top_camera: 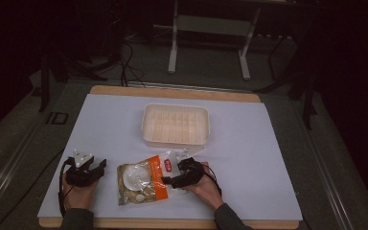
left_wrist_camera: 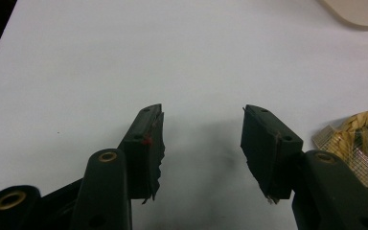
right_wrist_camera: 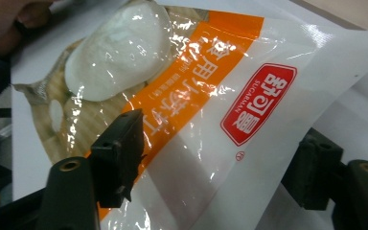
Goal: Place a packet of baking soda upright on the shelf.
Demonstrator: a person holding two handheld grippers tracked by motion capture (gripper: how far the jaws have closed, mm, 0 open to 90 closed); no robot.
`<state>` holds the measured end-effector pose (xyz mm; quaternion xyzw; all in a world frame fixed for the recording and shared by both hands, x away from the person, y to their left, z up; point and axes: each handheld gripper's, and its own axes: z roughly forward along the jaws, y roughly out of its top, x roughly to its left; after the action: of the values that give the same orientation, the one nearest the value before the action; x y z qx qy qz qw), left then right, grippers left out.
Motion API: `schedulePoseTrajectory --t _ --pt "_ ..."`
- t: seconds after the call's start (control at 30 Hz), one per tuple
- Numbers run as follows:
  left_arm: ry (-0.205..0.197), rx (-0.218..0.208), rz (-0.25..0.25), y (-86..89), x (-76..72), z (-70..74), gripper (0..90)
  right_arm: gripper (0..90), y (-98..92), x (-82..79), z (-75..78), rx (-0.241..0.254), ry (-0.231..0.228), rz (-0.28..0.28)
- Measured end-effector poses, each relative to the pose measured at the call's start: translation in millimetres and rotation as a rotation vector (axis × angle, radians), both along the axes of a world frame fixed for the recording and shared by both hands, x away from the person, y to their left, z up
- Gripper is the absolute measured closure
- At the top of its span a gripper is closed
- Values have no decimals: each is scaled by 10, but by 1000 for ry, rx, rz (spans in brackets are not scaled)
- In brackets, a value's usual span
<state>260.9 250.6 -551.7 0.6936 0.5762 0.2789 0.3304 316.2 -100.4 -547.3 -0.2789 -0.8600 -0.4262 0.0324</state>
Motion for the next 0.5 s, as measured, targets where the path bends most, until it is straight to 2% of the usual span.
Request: schedulePoseTrajectory --t 0.13,0.3,0.5 --pt "-1 -1 2 1 -1 0 494 340 -17 15 3 46 37 6" --pt "-2 0 1 0 -1 0 494 380 -14 28 -10 58 74 12" --pt "-3 0 1 -1 -1 0 493 540 41 30 -13 60 108 18"
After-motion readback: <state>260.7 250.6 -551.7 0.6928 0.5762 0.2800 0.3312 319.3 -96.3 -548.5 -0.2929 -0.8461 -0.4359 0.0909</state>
